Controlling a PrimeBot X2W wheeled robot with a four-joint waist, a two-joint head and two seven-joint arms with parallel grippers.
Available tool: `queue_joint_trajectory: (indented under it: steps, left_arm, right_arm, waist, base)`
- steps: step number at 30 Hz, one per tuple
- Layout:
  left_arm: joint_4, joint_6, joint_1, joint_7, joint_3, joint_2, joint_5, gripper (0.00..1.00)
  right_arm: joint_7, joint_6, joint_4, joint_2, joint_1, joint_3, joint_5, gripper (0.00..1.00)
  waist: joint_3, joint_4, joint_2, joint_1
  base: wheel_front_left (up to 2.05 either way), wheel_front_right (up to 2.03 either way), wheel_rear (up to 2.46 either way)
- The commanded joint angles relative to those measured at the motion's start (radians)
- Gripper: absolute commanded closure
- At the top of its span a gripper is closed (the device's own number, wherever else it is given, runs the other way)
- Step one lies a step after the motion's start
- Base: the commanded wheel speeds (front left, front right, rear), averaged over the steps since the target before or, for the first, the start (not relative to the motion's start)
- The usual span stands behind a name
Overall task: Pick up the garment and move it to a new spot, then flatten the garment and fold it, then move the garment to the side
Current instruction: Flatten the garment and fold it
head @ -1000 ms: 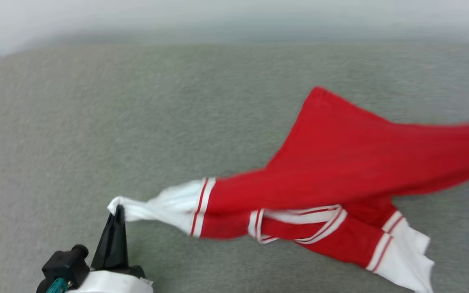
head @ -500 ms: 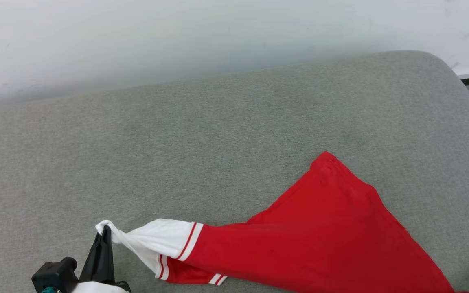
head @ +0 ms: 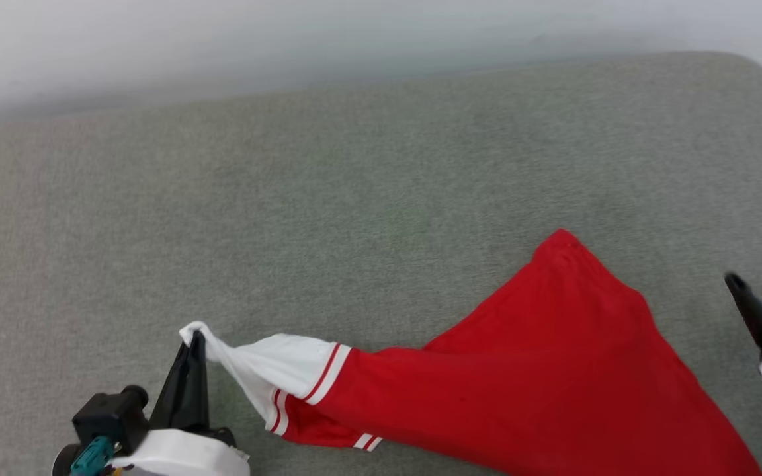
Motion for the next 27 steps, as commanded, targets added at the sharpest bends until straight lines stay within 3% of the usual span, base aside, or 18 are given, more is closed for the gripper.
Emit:
queue_joint_trajectory:
  steps: [1, 13, 24, 25, 27]
  left_arm:
    - [-0.007, 0.000, -0.019, 0.003, -0.007, -0.004, 0.009, 1.00]
    - [-0.022, -0.028, -0.132, -0.015, -0.093, -0.051, 0.026, 1.00]
    - [0.037, -0.055, -0.197, -0.065, -0.128, -0.083, 0.015, 1.00]
    - [0.042, -0.056, -0.199, -0.068, -0.128, -0.084, 0.016, 1.00]
    - [0.051, -0.057, -0.201, -0.074, -0.127, -0.085, 0.013, 1.00]
  right_arm:
    - [0.015, -0.001, -0.007, -0.006, -0.040, 0.017, 0.004, 0.00]
    - [0.468, -0.001, 0.047, -0.010, -0.303, 0.165, -0.010, 0.00]
    - [0.622, -0.001, 0.189, 0.005, -0.322, 0.204, -0.049, 0.00]
    - [0.635, -0.001, 0.199, 0.013, -0.314, 0.209, -0.046, 0.38]
    - [0.649, -0.001, 0.204, 0.023, -0.302, 0.222, -0.040, 1.00]
  waist:
    - [0.029, 0.026, 0.0000, 0.0001]
    - [0.159, 0.147, 0.0000, 0.0001]
    - [0.220, 0.212, 0.0000, 0.0001]
    - [0.220, 0.212, 0.0000, 0.0001]
    - [0.218, 0.210, 0.0000, 0.0001]
  base:
    - [0.00, 0.00, 0.00]
    - [0.00, 0.00, 0.00]
    - [0.00, 0.00, 0.00]
    - [0.00, 0.00, 0.00]
    - [0.00, 0.00, 0.00]
